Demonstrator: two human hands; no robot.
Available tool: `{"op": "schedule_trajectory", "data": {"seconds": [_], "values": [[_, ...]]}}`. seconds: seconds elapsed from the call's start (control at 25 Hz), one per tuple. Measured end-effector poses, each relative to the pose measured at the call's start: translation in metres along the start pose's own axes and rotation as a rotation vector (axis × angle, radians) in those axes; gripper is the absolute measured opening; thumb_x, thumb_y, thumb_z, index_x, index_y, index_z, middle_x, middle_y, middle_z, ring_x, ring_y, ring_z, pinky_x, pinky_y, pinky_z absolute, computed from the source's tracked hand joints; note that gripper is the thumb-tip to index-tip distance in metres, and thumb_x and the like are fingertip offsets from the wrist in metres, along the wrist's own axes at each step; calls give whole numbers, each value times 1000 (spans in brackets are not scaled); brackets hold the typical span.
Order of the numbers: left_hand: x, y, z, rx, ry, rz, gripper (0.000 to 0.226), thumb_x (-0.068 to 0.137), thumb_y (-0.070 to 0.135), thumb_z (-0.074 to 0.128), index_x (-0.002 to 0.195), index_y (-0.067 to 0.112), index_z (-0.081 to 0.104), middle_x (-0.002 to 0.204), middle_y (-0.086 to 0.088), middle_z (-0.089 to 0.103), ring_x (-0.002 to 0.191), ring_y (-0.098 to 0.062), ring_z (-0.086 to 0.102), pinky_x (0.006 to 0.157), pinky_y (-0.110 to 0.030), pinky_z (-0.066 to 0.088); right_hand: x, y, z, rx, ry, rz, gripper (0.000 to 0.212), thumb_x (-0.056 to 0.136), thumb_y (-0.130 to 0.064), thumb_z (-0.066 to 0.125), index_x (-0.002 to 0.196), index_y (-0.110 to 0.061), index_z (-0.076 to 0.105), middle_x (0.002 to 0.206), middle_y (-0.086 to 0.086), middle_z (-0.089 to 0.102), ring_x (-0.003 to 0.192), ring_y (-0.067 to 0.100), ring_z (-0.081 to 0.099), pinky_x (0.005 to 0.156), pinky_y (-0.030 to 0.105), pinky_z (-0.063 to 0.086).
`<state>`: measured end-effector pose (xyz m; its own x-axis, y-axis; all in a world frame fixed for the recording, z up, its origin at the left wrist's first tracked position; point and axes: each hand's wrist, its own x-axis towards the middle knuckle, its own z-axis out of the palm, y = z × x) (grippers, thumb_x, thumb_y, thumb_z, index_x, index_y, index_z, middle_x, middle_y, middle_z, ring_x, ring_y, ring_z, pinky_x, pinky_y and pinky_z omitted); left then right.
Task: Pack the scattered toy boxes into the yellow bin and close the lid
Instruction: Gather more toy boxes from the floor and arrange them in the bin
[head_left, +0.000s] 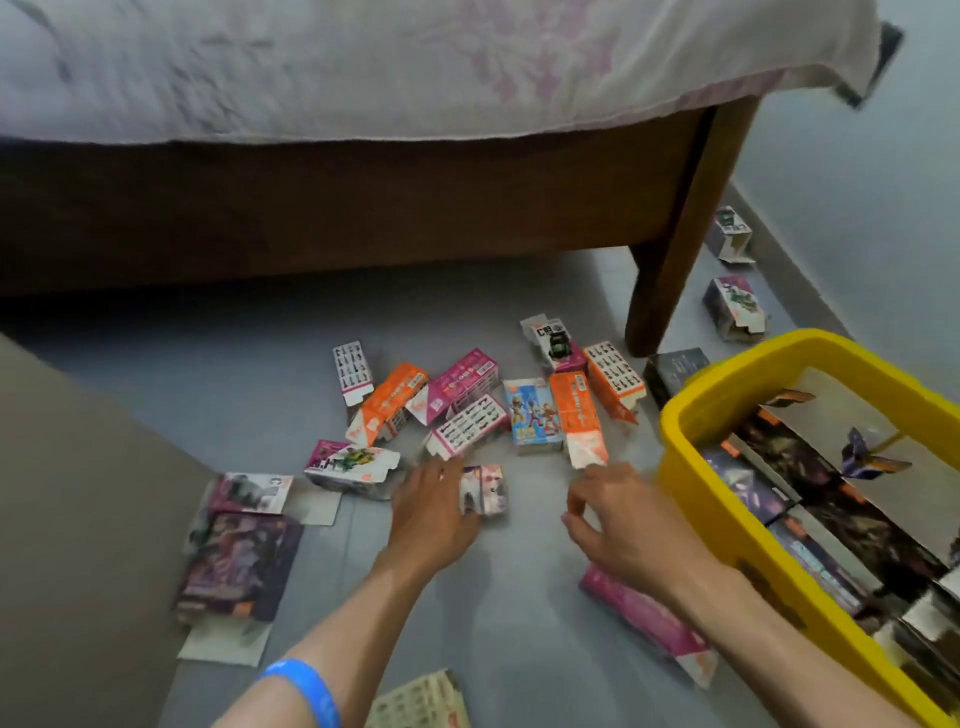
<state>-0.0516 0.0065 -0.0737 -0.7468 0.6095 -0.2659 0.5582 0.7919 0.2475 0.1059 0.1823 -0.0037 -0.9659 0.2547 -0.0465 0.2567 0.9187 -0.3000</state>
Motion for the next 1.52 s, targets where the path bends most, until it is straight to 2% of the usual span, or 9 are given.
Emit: {"op": "schedule_trajectory", "data": {"seconds": [0.2, 0.32, 0.48, 0.72, 0.88, 1.08, 1.2, 1.4, 1.52], "values": [[-31, -72, 4, 53, 59, -173, 77, 88, 27, 53, 155, 24, 17, 162, -5, 19, 148, -26, 16, 119, -48, 15, 35, -30, 40, 19, -127, -43, 16, 92, -40, 53, 93, -28, 63, 104, -6, 65, 96, 16, 60, 75, 34, 47], [-44, -138, -5, 134, 158, -478, 83, 83, 35, 59, 154, 25, 17, 160, -11, 20, 145, -33, 20, 115, -54, 21, 52, -60, 67, 41, -230, -109, 15, 93, -41, 53, 97, -30, 61, 109, -7, 64, 100, 16, 58, 80, 35, 49], [-60, -204, -1, -252, 172, -846, 98, 79, 61, 66, 154, 23, 15, 157, -15, 26, 140, -38, 28, 113, -52, 28, 56, -70, 78, 42, -289, -154, 11, 93, -43, 52, 96, -34, 58, 110, -11, 62, 98, 11, 56, 77, 28, 47], [-60, -209, 10, -178, 73, -725, 86, 62, 61, 78, 137, 40, 40, 147, -10, 31, 135, -37, 29, 110, -51, 24, 46, -67, 80, 46, -305, -121, 14, 93, -42, 52, 99, -31, 59, 111, -8, 63, 100, 15, 58, 77, 30, 47], [-62, -197, 4, -215, 16, -804, 103, 56, 55, 78, 143, 40, 25, 140, -19, 39, 126, -40, 38, 102, -46, 31, 37, -63, 76, 71, -302, -115, 15, 93, -40, 52, 100, -29, 60, 113, -7, 64, 101, 16, 58, 77, 31, 46], [-40, -123, -35, -995, 195, -738, 108, 37, 65, 79, 133, 38, 36, 128, 0, 59, 106, -20, 59, 83, -37, 47, 30, -55, 53, 297, -279, -60, 24, 91, -41, 59, 112, -29, 61, 114, -12, 65, 93, 10, 63, 80, 31, 51], [-17, -50, -49, -1234, 88, -551, 106, 40, 62, 82, 133, 43, 36, 124, 2, 64, 102, -18, 65, 82, -37, 53, 23, -50, 23, 717, -176, 74, 28, 86, -46, 66, 111, -34, 60, 103, -16, 67, 80, 7, 64, 74, 25, 54], [11, 39, -51, -704, -34, -375, 114, 42, 74, 77, 142, 43, 32, 139, 0, 53, 125, -28, 52, 104, -43, 45, 18, -12, -23, 609, 192, 163, 13, 90, -29, 68, 103, -27, 65, 92, -17, 65, 78, 5, 62, 68, 23, 49], [43, 89, -44, -486, 45, -191, 88, 72, 62, 73, 146, 32, 34, 150, -5, 41, 132, -30, 44, 104, -45, 42, 10, 41, -57, 174, 303, 244, 38, 87, -40, 68, 120, -22, 59, 115, -3, 63, 101, 21, 59, 82, 34, 47]]}}
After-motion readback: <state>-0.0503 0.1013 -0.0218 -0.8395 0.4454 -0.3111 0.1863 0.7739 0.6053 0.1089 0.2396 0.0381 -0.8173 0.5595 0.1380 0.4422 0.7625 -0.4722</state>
